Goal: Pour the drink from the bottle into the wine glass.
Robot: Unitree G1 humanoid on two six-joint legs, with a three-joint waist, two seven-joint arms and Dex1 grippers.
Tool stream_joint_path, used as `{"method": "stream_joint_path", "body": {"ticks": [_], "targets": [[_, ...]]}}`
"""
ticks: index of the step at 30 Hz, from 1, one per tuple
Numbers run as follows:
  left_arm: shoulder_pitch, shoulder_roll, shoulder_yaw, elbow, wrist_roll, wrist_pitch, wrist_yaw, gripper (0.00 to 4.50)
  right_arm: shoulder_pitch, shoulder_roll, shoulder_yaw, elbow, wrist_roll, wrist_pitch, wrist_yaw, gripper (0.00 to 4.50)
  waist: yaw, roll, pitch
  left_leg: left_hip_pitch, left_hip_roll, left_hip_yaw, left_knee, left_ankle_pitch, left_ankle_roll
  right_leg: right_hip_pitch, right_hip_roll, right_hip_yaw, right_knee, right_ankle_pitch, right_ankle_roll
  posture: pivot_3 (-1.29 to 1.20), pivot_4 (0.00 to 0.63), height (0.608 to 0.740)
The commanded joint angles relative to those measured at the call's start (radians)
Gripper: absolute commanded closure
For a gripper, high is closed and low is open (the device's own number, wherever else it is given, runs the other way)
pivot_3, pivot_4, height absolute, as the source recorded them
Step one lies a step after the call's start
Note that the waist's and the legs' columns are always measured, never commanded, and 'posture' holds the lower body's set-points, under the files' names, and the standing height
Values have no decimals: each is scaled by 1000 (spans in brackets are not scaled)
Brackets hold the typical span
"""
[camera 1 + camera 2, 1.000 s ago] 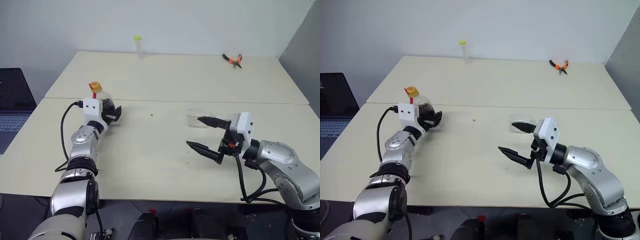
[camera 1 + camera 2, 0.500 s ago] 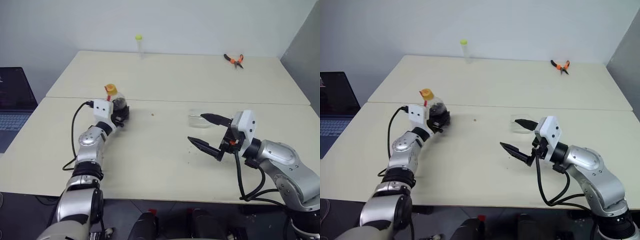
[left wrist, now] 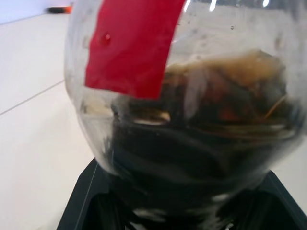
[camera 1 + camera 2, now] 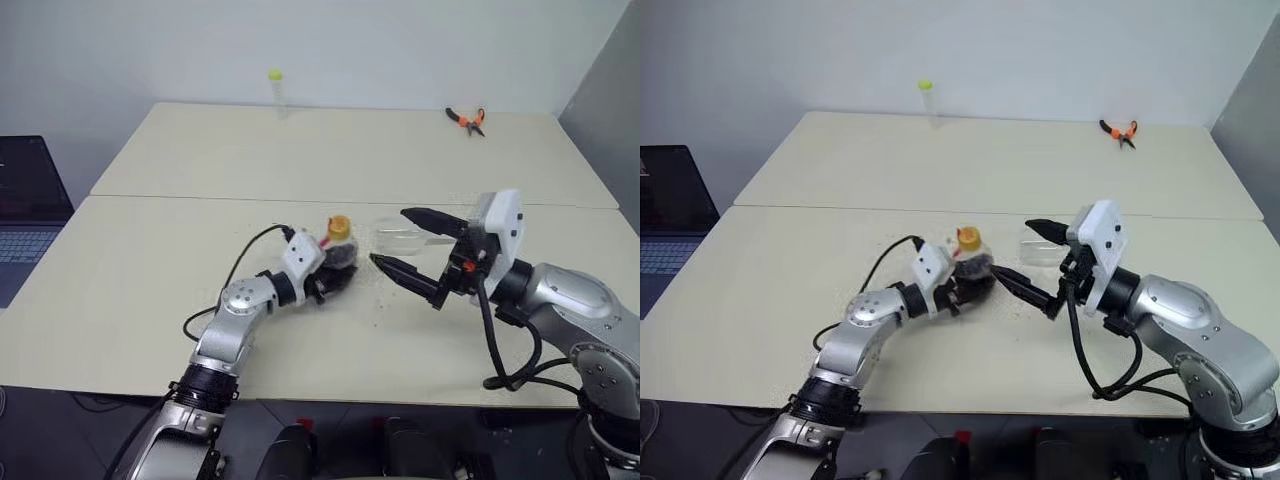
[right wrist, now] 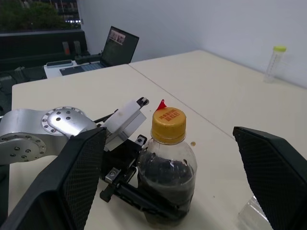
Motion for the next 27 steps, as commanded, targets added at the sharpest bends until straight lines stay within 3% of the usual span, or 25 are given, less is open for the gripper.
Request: {"method": "stream_joint_path", "body": {"ticks": [1, 11, 21, 24, 27], "targets": [[-12, 1, -30, -75, -46, 0, -82, 2451, -30, 2, -4, -34, 36, 17, -15, 0, 0, 0, 0, 0, 0, 0, 0, 0, 0, 0, 0, 0, 0, 0, 0, 0, 150, 740], [-45, 19, -73, -28, -38, -28, -203, 2452, -34, -25, -2, -22, 107, 40, 43, 0, 0, 0, 0, 0, 0, 0, 0, 0, 0, 0, 4, 0, 0, 0, 0, 0, 150, 740], [-65, 12, -74, 13, -24, -54, -215, 2553, -68, -33, 78, 23, 11, 26, 51, 0, 0, 1, 0, 0, 0, 0, 0, 0, 0, 0, 4, 0, 0, 0, 0, 0, 150, 740], [-66, 14, -72, 16, -20, -58, -212, 2554, -81, -28, 89, 34, -14, 22, 45, 581, -1, 1, 0, 0, 0, 0, 0, 0, 0, 0, 4, 0, 0, 0, 0, 0, 150, 740], [-65, 16, -72, 18, -17, -60, -212, 2555, -90, -20, 94, 41, -26, 23, 47, 1616, -1, 1, 0, 0, 0, 0, 0, 0, 0, 0, 4, 0, 0, 0, 0, 0, 150, 740]]}}
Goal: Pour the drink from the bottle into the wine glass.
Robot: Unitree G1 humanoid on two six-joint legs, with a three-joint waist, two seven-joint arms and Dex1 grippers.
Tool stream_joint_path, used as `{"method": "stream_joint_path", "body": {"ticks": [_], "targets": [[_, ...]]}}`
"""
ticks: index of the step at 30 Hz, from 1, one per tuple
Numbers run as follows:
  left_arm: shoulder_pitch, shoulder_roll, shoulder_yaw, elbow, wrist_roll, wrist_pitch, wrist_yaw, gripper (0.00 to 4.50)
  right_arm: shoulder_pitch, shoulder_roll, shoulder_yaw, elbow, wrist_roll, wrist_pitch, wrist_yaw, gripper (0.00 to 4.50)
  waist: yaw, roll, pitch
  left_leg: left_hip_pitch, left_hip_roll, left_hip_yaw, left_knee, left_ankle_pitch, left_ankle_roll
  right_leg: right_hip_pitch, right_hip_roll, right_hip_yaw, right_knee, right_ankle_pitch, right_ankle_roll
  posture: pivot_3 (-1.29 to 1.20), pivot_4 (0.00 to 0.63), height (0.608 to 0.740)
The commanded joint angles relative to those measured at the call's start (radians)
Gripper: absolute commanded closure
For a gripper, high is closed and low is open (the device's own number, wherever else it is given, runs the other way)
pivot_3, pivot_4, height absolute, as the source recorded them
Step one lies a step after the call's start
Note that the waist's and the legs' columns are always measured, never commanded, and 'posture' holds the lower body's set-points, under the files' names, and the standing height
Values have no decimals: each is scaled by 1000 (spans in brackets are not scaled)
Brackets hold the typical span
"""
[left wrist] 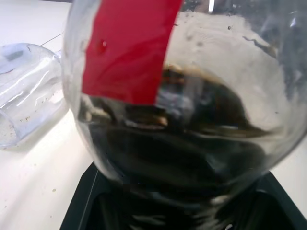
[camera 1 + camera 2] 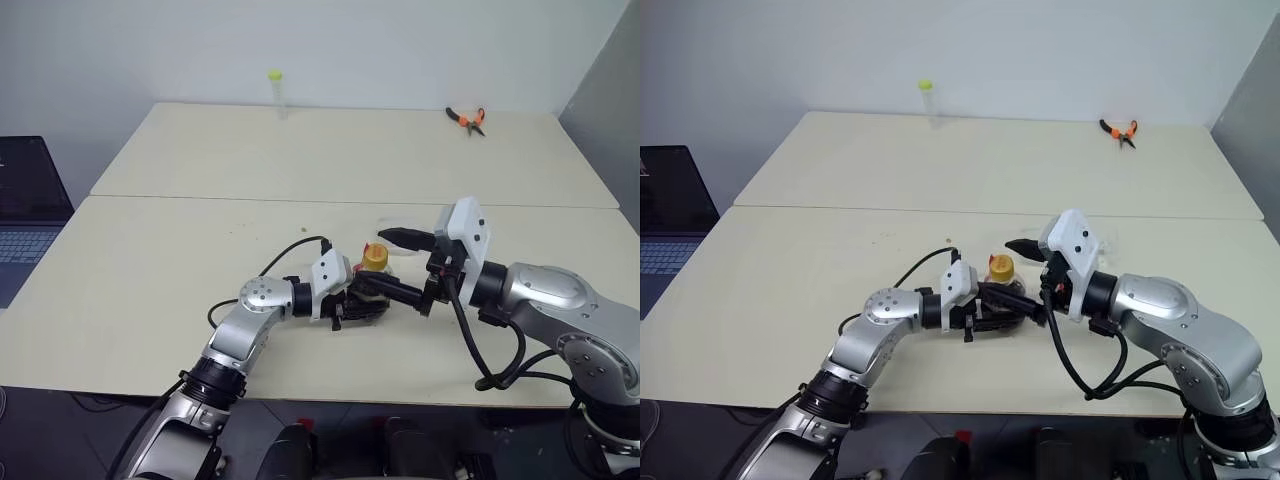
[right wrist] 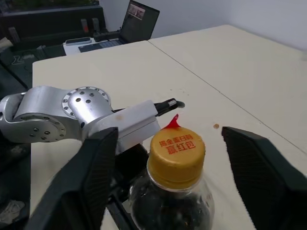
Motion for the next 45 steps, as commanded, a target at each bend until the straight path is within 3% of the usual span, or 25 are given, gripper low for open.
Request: {"method": "stream_joint_path", "body": {"ticks": [1, 3, 5, 11, 17, 21, 24, 27, 28, 36, 41, 45], "targets": [[-20, -2, 8, -15, 1, -32, -3, 2561, -24, 1, 1, -13, -16, -19, 7, 1945, 0, 0, 0, 0, 0, 0, 0, 0, 0, 0, 0, 0, 0, 0, 0, 0, 150, 740], [-20, -1, 7, -14, 3, -34, -5, 2579, -26, 0, 2, -13, -19, -17, 13, 2780, 0, 0, 0, 0, 0, 0, 0, 0, 0, 0, 0, 0, 0, 0, 0, 0, 150, 740], [-20, -1, 7, -13, 4, -36, -5, 2579, -28, -3, 5, -13, -24, -16, 19, 3298, 0, 0, 0, 0, 0, 0, 0, 0, 0, 0, 0, 0, 0, 0, 0, 0, 150, 740], [-22, 2, 3, -19, 2, -36, -18, 2852, -52, -36, 24, 25, -62, -46, 95, 3295, 0, 0, 0, 0, 0, 0, 0, 0, 0, 0, 0, 0, 0, 0, 0, 0, 150, 740], [-22, 20, -8, -52, -9, -20, -55, 3160, -165, -179, 179, 316, -287, -345, 463, 3295, -5, 1, 1, 1, 0, 1, 0, 0, 0, 0, 0, -1, 0, 0, 0, 0, 150, 740], [-9, 36, -16, -72, -8, -19, -68, 3246, -306, -195, 262, 540, -391, -518, 657, 3295, -7, 2, 2, 2, 1, 2, 0, 0, 0, 0, 1, 0, 0, 0, 0, 0, 150, 740], [-6, 38, -16, -72, -5, -21, -62, 3290, -359, -187, 260, 583, -384, -545, 720, 3295, -4, 2, 2, 2, 1, 1, 0, 0, 0, 0, 1, -1, 0, 0, 0, 0, 150, 740], [-5, 36, -12, -70, -2, -22, -52, 3359, -344, -194, 218, 518, -281, -442, 738, 3295, -3, 2, 2, 1, 1, 1, 0, 0, -1, 0, 0, 0, 0, 0, 0, 0, 150, 740], [-4, 36, -12, -69, -2, -23, -51, 3365, -336, -192, 202, 494, -254, -406, 729, 3295, -2, 2, 2, 1, 1, 1, 0, 0, -1, 0, -1, 0, -1, 0, 0, 0, 150, 740], [-7, 30, -1, -39, 16, -43, -29, 3427, -166, -127, -52, 198, 27, -86, 433, 520, 5, 3, 3, -2, 0, -1, 0, 1, -2, 0, -6, 1, -1, 0, 0, 0, 150, 740], [-18, 22, 9, -5, 32, -60, 4, 3457, -28, 2, -173, -19, 137, 9, 81, 514, 7, 3, 3, -2, 0, -3, 0, 0, 0, 0, -6, 0, -1, 0, 0, 0, 150, 740], [-26, 15, 9, 18, 39, -73, 15, 3457, 60, 101, -68, -132, 31, 13, -110, 514, 4, 4, 3, -1, 0, -2, 0, 0, -1, 0, -5, 1, -1, 0, 0, 0, 150, 740]]}}
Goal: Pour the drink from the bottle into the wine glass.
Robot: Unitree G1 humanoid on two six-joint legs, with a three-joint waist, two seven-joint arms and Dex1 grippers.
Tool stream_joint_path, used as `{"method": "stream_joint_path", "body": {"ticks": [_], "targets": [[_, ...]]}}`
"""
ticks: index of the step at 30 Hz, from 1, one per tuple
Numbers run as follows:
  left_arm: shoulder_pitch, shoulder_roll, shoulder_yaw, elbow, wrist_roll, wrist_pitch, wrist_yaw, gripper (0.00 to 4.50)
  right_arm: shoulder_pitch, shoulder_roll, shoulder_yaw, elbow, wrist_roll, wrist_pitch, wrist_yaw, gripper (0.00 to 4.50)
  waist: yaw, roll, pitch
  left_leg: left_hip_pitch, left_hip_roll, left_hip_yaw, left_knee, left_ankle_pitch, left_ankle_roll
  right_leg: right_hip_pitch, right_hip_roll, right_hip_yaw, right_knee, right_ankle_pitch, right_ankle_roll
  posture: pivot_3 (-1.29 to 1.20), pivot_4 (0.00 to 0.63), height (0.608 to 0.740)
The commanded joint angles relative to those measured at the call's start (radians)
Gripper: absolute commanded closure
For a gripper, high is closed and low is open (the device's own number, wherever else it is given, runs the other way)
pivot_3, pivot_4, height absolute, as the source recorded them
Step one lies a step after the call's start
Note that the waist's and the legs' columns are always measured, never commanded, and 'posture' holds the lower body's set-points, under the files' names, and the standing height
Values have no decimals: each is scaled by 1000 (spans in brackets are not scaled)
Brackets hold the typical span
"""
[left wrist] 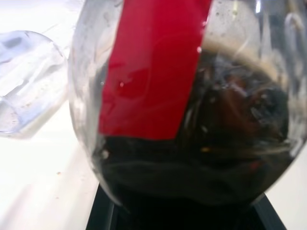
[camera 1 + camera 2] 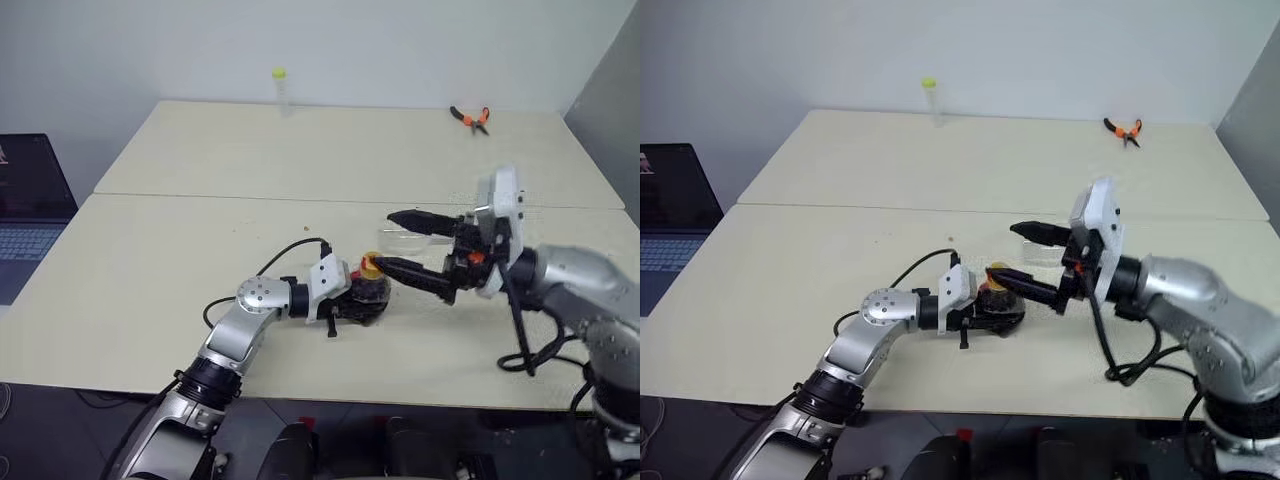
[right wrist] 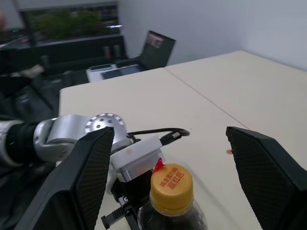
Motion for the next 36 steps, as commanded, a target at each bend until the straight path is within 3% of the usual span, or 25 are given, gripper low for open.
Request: {"method": "stream_joint_path", "body": {"ticks": [1, 6, 18, 21, 26, 32, 36], "targets": [[-24, -9, 19, 0, 2, -31, 13, 3457, 34, 55, 73, -86, -90, -17, -150, 514, -2, 0, 0, 0, 0, 0, 0, 0, 0, 0, 0, 0, 0, 0, 0, 0, 150, 740], [-32, -14, 17, 16, 3, -40, 12, 3458, 59, 94, 131, -88, -165, -33, -212, 514, -4, 0, 0, 1, 0, 0, 0, 1, -1, 0, 2, -1, 1, 0, 0, 0, 150, 740], [-42, -20, 15, 36, 8, -54, 10, 3471, 75, 79, 165, -63, -234, -45, -184, 514, -4, 0, 0, 1, 0, 1, 0, 0, 0, 0, 5, -1, 0, 0, 0, 0, 150, 740], [-44, -21, 14, 38, 9, -57, 10, 3473, 76, 75, 176, -50, -251, -44, -177, 1392, -4, 0, 0, 1, 0, 1, 0, 0, 0, 0, 5, -1, 0, 0, 0, 0, 150, 740], [-47, -22, 15, 42, 11, -61, 9, 3475, 72, 82, 167, -35, -257, -50, -165, 3230, -4, 0, 0, 1, 0, 1, 0, 0, 0, 0, 5, -1, 0, 0, 0, 0, 150, 740], [-42, -21, 14, 40, 12, -63, 5, 3475, 72, 54, 134, -3, -237, -77, -92, 3254, -4, 0, 0, 1, 0, 1, 0, 0, 0, 0, 5, -1, 0, 0, 0, 0, 150, 740], [-32, -18, 1, 22, 12, -63, -14, 3484, -8, -85, 124, 155, -233, -162, 168, 3254, -5, 0, 0, 2, -1, 2, 0, 0, 1, 1, 5, -2, 0, 0, 0, 0, 150, 740]]}}
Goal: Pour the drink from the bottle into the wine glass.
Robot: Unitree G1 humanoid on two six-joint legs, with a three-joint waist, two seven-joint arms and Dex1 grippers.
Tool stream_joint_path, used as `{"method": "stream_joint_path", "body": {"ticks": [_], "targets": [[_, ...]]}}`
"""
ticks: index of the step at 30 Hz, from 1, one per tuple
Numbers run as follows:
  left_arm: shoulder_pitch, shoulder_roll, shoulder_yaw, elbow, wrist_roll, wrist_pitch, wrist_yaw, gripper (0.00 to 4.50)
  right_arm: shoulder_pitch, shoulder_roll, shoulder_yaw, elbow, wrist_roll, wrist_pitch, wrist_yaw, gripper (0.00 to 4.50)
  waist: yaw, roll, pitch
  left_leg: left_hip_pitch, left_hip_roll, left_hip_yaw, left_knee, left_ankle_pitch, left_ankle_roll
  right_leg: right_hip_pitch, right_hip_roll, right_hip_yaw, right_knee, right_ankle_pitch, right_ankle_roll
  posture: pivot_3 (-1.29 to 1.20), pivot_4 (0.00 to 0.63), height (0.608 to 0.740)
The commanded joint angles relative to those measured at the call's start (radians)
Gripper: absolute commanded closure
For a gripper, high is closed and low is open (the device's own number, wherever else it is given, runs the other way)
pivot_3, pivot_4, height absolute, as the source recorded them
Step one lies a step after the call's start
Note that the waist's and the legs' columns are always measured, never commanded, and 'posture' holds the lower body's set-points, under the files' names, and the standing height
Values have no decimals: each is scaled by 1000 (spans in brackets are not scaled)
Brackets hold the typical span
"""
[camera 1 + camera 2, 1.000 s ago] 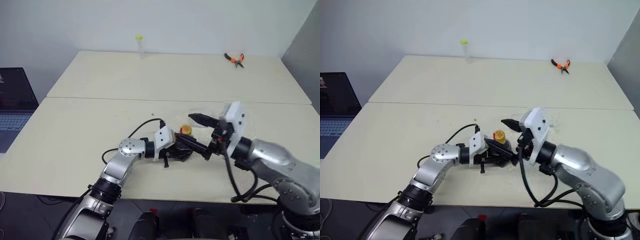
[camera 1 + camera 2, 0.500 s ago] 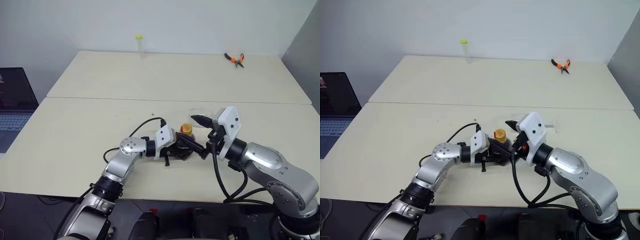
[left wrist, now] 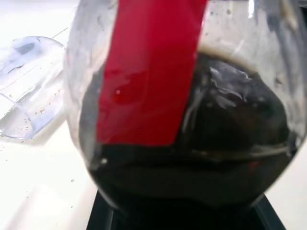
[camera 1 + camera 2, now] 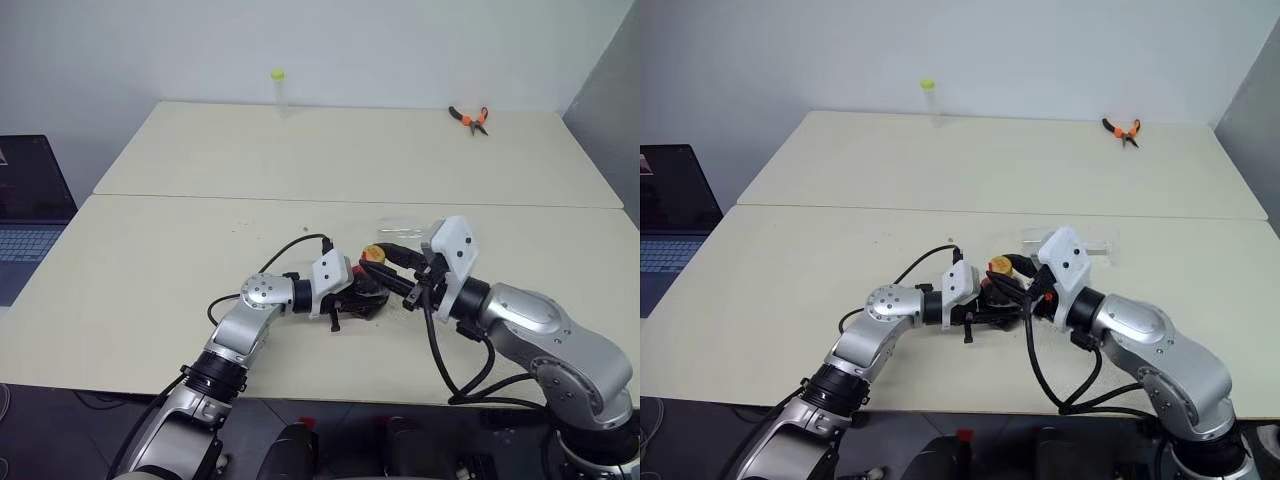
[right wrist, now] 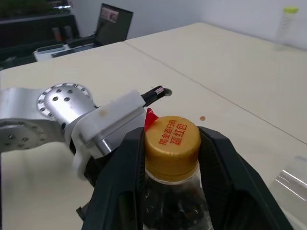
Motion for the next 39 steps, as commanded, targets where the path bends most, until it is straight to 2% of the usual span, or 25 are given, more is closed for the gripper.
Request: {"method": "stream_joint_path", "body": {"ticks": [1, 4, 8, 12, 16, 19, 23, 26, 30, 34, 39], "targets": [[0, 4, 1, -36, -9, -19, -17, 3495, -88, -114, -21, 145, -20, -91, 226, 3254, 0, 0, 0, 1, 0, 0, 0, 0, 0, 0, 0, 0, 0, 0, 0, 0, 150, 740], [6, 6, -6, -49, -8, -17, -23, 3496, -227, -219, 93, 340, -136, -219, 439, 3254, -2, 0, 0, 1, 0, 1, 0, 0, 0, 0, 1, 0, 0, 0, 0, 0, 150, 740], [14, 7, -16, -59, -2, -20, -23, 3497, -381, -260, 234, 563, -277, -382, 631, 3253, -5, 0, 0, 1, 1, 1, 0, 0, 0, 0, 1, 0, 0, 0, 0, 0, 150, 740], [22, 4, -17, -67, 1, -19, -14, 3524, -436, -251, 276, 639, -321, -463, 714, 3253, -4, 0, 0, 2, 1, 1, 0, 0, 0, 1, 1, 0, 0, 0, 0, 0, 150, 740], [34, 7, -19, -76, 2, -17, -11, 3549, -426, -244, 261, 597, -292, -453, 726, 3253, -3, 0, 0, 2, 1, 0, 0, 0, -1, 1, 0, 1, 0, 0, 0, 0, 150, 740], [32, 8, -17, -73, 2, -17, -12, 3550, -384, -248, 206, 499, -209, -360, 697, 3253, -1, 0, 0, 1, 1, 0, 0, 1, -2, 0, -4, 1, 0, 0, 0, 0, 150, 740], [23, 6, -14, -61, 3, -19, -9, 3566, -315, -223, 94, 363, -114, -238, 595, 1872, 3, 0, 0, -1, 1, -1, 1, 2, -3, 0, -5, 1, -1, 0, 0, 0, 150, 740], [28, 12, -10, -59, 2, -18, -12, 3567, -249, -184, -17, 243, -65, -176, 459, 784, 2, 0, 0, -1, 0, -1, 0, 2, -3, 0, -5, 1, 0, 0, 0, 0, 150, 740], [37, 20, -4, -62, 0, -16, -10, 3570, -164, -145, -134, 62, 58, -56, 317, 771, 2, 0, 0, -1, 0, -1, 0, 1, -3, 0, -5, 2, 0, 0, 0, 0, 150, 740], [39, 23, 0, -59, -2, -15, -9, 3573, -121, -94, -132, -54, 89, -6, 189, 771, 0, 0, 0, 0, 1, -1, 0, 0, 0, 0, -5, 1, 0, 0, 0, 0, 150, 740], [32, 23, -1, -46, 2, -20, -12, 3573, -107, 10, 15, -62, -92, -65, 21, 771, -2, 0, 0, 0, 1, -1, 0, 0, -1, 0, -4, 1, 0, 0, 0, 0, 150, 740]]}}
